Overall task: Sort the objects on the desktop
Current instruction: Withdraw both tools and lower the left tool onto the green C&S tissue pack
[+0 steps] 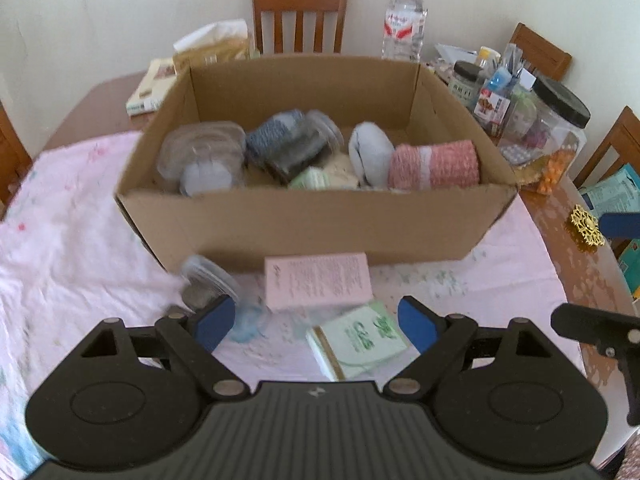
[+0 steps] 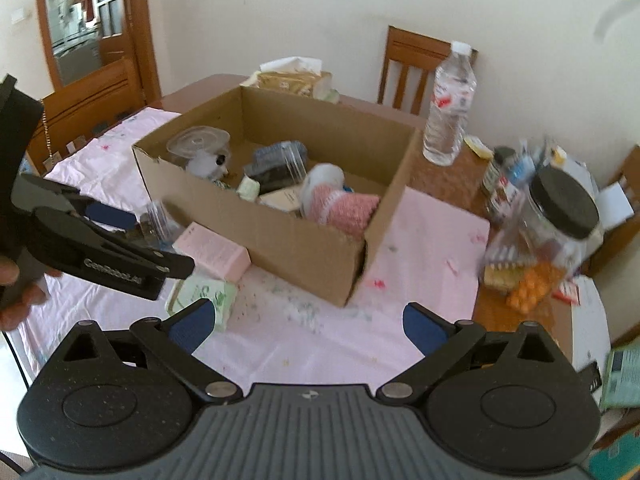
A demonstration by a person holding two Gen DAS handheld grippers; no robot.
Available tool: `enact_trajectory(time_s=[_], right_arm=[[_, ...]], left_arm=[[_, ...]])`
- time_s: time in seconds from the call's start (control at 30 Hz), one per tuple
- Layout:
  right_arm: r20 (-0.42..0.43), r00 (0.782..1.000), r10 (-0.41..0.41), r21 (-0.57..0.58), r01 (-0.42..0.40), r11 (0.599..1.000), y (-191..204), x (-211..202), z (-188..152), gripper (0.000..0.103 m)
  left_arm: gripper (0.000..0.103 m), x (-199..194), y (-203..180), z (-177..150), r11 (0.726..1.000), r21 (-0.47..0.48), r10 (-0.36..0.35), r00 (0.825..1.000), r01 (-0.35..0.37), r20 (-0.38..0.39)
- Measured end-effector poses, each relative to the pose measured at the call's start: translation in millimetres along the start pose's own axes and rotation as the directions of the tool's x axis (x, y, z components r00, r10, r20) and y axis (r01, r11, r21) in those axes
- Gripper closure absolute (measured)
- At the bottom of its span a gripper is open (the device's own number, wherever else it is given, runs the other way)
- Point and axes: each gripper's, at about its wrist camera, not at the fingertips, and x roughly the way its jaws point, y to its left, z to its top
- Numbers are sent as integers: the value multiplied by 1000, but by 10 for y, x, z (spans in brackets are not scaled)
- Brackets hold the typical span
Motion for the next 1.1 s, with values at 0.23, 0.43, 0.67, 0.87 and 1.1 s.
enact_trajectory(time_s=[0.23, 0.43, 0.67, 0.87, 1.1], right_arm=[[-23, 1000, -5, 53, 6, 999, -70, 10, -115, 1], [-28, 999, -19, 77, 21, 997, -166, -9, -159, 1], [-46, 998, -30, 97, 35, 995, -242, 18, -198, 1], [-51, 999, -18, 90, 23, 996, -227, 64, -173, 1], [-62, 998, 3, 68, 1, 998, -162, 117, -165, 1]], left_arm=[[14, 243, -203, -105, 999, -32, 0, 999, -1, -36], [14, 491, -311, -170, 998, -56, 39, 998, -42, -58], [13, 663, -311, -257, 995, -50, 80, 993, -85, -88], [11, 610, -250, -346, 995, -45, 88, 994, -91, -68], [16, 505, -175, -463, 994, -37, 98, 994, -100, -44]])
